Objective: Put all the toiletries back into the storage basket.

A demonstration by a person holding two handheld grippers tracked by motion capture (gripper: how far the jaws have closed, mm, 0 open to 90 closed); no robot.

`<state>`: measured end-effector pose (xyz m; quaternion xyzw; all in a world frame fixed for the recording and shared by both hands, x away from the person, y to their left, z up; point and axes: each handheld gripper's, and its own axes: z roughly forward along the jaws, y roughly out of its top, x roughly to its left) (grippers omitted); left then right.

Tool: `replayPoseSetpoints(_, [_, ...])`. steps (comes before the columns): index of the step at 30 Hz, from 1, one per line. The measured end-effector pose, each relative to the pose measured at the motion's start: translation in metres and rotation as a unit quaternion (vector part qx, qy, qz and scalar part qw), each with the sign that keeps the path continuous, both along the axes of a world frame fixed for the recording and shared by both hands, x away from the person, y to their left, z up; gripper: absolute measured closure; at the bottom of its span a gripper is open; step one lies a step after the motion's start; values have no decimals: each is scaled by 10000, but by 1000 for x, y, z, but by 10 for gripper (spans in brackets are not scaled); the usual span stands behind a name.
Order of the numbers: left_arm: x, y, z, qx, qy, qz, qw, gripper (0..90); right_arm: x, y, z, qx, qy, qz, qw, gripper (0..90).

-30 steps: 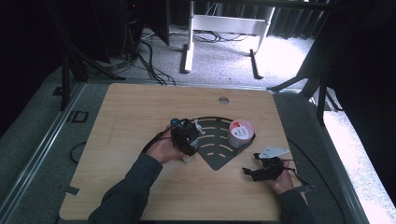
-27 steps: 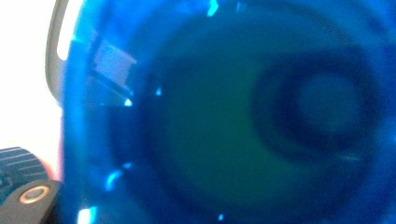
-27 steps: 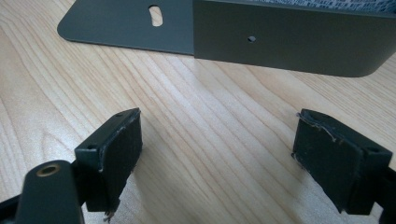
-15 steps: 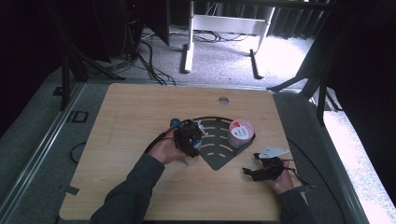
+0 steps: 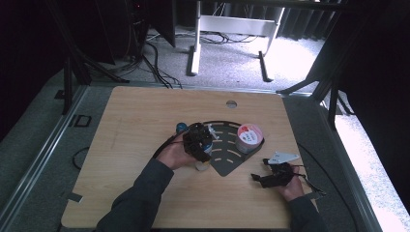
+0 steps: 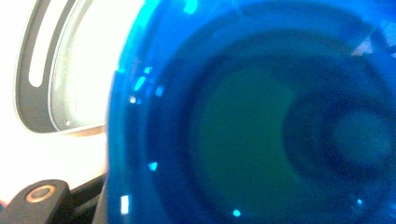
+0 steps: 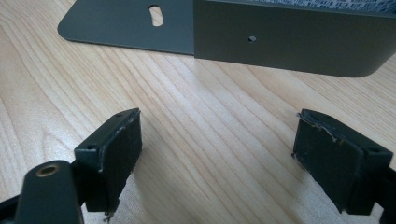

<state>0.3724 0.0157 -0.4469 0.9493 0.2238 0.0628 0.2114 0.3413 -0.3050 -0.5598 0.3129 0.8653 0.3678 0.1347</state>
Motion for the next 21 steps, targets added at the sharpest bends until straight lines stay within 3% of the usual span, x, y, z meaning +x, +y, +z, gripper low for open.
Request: replayPoseSetpoints(21, [6, -21, 6, -164, -14, 15, 9999, 543, 0, 0, 0, 7, 9, 2, 10000, 151])
